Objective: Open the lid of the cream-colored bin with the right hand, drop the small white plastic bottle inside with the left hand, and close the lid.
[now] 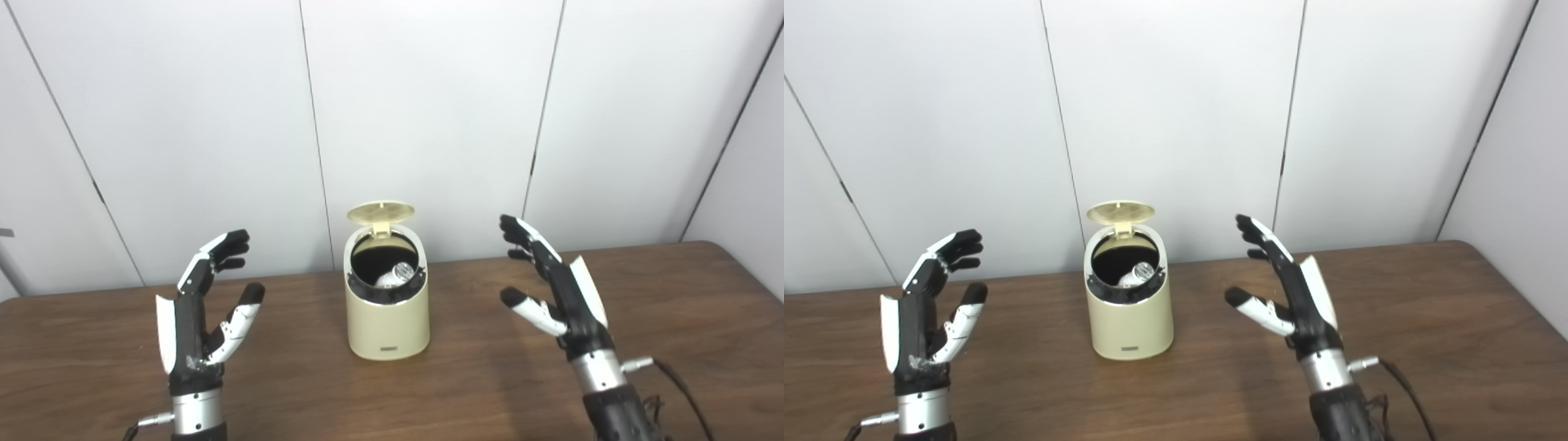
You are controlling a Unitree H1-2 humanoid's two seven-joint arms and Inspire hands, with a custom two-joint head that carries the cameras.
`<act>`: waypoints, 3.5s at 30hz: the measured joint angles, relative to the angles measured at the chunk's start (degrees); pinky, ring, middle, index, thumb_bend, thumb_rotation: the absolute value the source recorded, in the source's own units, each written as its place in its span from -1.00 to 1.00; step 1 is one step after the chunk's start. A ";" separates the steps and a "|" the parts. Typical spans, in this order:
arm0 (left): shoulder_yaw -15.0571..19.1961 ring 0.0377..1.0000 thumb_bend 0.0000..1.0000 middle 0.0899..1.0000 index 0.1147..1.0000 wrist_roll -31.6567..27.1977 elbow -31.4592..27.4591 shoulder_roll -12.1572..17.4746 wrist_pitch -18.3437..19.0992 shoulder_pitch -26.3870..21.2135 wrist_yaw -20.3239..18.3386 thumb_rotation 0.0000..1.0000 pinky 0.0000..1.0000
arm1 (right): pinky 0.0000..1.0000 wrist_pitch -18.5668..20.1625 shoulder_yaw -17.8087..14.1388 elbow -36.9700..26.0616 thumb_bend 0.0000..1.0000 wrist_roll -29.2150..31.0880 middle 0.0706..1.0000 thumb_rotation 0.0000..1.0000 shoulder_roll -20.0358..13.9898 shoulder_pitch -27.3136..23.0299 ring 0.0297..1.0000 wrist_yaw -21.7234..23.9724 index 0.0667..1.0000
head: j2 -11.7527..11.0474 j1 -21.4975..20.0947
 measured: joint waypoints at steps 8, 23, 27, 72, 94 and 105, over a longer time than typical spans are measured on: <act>4.96 0.46 0.49 0.50 0.51 0.44 0.02 -3.58 0.29 1.73 -4.98 0.43 0.30 | 0.52 8.80 3.46 -6.19 0.94 -6.42 0.74 0.75 -3.35 -8.44 0.72 7.09 0.74 | 0.09 0.18; 13.17 0.46 0.62 0.51 0.51 -0.08 2.12 -9.02 0.73 3.22 -16.02 0.38 0.28 | 0.41 14.22 12.00 -5.11 1.00 -16.42 0.76 0.80 -8.89 -20.66 0.76 20.23 0.74 | 0.35 0.18; 14.11 0.47 0.61 0.50 0.51 0.14 2.66 -9.68 0.72 3.23 -16.86 0.35 0.30 | 0.58 14.36 15.09 -3.26 1.00 -18.92 0.76 0.80 -9.23 -24.40 0.84 24.27 0.73 | 0.26 0.09; 14.41 0.46 0.54 0.50 0.49 0.86 1.61 -10.77 0.73 3.22 -18.07 0.35 0.31 | 0.87 19.55 22.12 -4.01 1.00 -27.15 0.76 0.86 -8.97 -24.09 0.90 40.44 0.70 | 1.05 0.44; 16.15 0.47 0.61 0.50 0.50 1.40 -0.22 -11.15 0.73 3.62 -20.51 0.39 0.32 | 0.87 20.29 21.79 -6.05 1.00 -27.81 0.72 0.84 -8.64 -19.40 0.87 39.10 0.68 | 2.81 0.88; 16.79 0.46 0.57 0.50 0.49 1.67 -0.23 -11.83 0.73 3.62 -21.19 0.37 0.32 | 0.80 17.94 24.62 -6.08 1.00 -32.29 0.70 0.79 -8.72 -18.16 0.82 36.16 0.62 | 2.81 1.06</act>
